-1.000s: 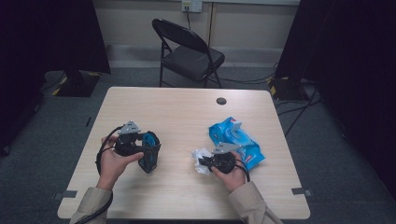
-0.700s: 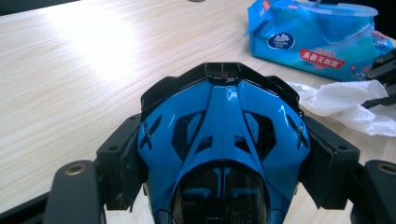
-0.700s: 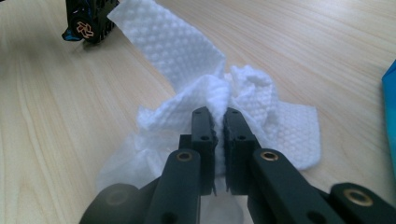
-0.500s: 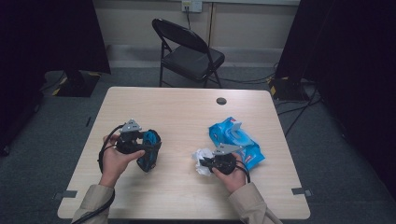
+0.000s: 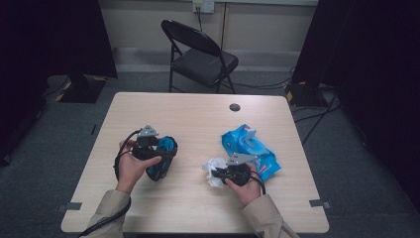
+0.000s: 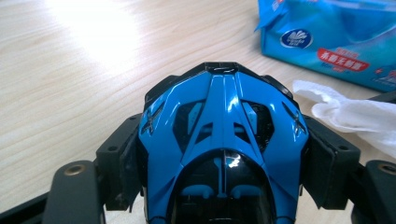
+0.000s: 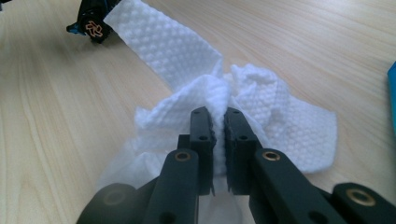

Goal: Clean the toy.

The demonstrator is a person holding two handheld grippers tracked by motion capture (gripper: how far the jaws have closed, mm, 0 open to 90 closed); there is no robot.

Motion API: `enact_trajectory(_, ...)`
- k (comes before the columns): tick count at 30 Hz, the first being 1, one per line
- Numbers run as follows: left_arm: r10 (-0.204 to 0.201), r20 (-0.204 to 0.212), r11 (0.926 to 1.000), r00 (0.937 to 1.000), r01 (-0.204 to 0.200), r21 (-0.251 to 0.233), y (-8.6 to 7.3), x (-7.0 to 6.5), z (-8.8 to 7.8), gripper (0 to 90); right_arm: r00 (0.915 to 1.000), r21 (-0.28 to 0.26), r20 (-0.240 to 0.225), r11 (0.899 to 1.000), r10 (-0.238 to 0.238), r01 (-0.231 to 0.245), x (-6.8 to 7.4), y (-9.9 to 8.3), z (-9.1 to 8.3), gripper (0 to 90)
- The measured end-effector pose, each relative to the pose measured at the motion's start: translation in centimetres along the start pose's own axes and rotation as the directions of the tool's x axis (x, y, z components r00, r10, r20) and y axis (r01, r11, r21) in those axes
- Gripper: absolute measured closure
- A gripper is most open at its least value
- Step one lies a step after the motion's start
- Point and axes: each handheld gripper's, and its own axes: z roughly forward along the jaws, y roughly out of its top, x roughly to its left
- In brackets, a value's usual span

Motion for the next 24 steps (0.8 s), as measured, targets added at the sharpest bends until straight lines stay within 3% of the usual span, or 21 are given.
enact_trajectory(6,0.022,-0.003,0.9994,0.9998,-0.022,0.026,0.7,-0.4,1.0,25.7,1.0000,0.001,0.005,1.000,0.001,-0.001,0.0,-0.1,0.0,83.0)
enact_trajectory(24,0.008,-0.013,0.9993,0.9999,-0.007,0.036,0.8,-0.3,2.2,25.3,0.9999,-0.004,0.010,1.000,0.012,-0.011,-0.1,-0.3,0.0,79.7)
